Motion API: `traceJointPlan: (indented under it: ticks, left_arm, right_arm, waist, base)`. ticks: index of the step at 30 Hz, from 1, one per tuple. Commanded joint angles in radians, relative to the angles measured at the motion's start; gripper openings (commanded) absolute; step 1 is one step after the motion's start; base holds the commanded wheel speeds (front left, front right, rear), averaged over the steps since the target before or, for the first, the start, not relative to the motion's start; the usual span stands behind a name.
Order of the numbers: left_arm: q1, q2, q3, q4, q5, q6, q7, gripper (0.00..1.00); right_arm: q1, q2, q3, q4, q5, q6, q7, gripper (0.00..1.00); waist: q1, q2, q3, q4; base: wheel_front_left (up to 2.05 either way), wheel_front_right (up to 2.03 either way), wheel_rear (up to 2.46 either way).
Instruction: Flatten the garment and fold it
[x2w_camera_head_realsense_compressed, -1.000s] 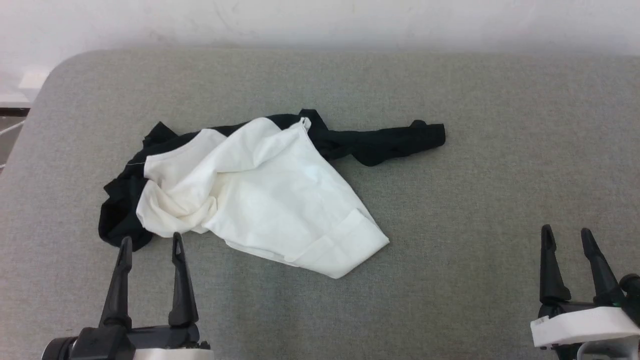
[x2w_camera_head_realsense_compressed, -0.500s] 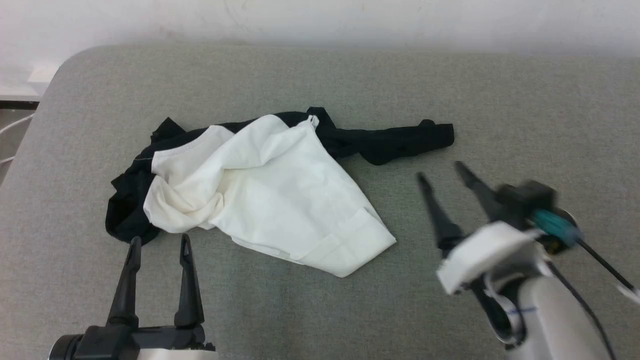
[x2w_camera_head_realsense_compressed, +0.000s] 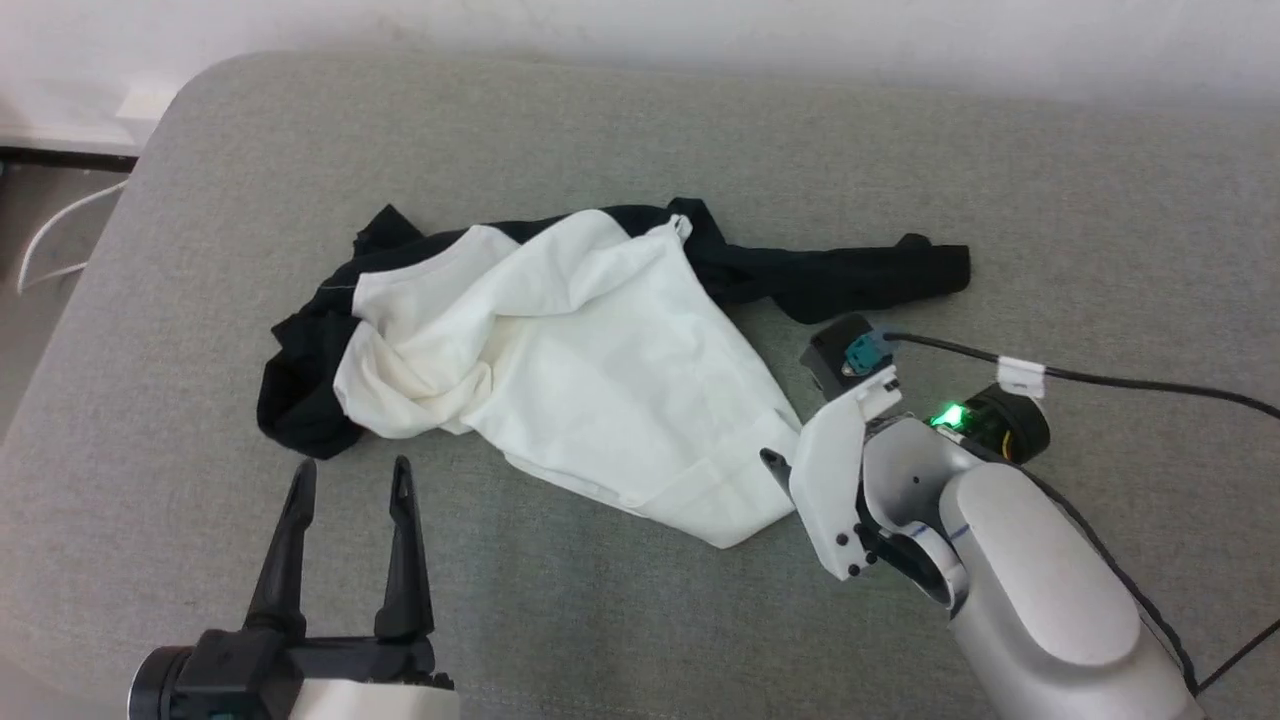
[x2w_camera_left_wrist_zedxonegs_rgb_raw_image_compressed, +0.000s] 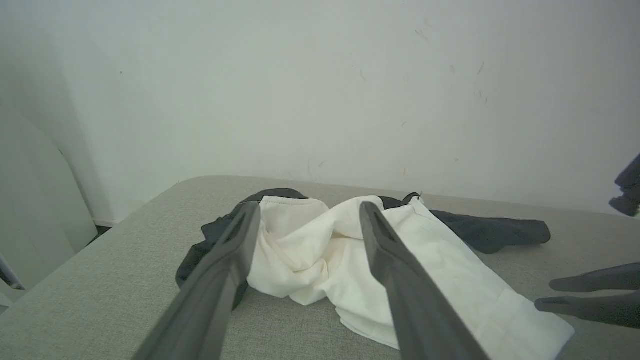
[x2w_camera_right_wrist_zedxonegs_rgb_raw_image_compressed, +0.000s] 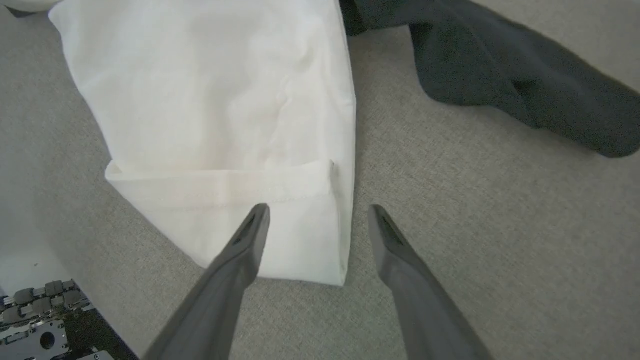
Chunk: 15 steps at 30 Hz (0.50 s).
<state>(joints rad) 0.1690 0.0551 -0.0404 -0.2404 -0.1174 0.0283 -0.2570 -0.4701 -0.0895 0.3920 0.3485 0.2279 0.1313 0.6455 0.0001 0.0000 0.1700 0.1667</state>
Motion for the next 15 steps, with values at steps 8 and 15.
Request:
traceJointPlan:
  ticks: [8, 15]
  left_arm:
    - [-0.040, -0.005, -0.029, 0.020, -0.028, 0.007, -0.005, 1.00]
    - [-0.057, -0.005, -0.048, 0.036, -0.044, 0.006, -0.005, 1.00]
  right_arm:
    - [-0.063, 0.002, 0.043, 0.172, -0.012, -0.001, 0.036, 1.00]
    - [-0.080, 0.022, -0.008, 0.311, -0.056, -0.001, -0.029, 0.00]
  waist:
    - [-0.0001, 0.0000, 0.019, 0.040]
    - [-0.0001, 0.0000, 0.029, 0.063]
  base:
    - [0.00, 0.00, 0.00]
    - [0.00, 0.00, 0.00]
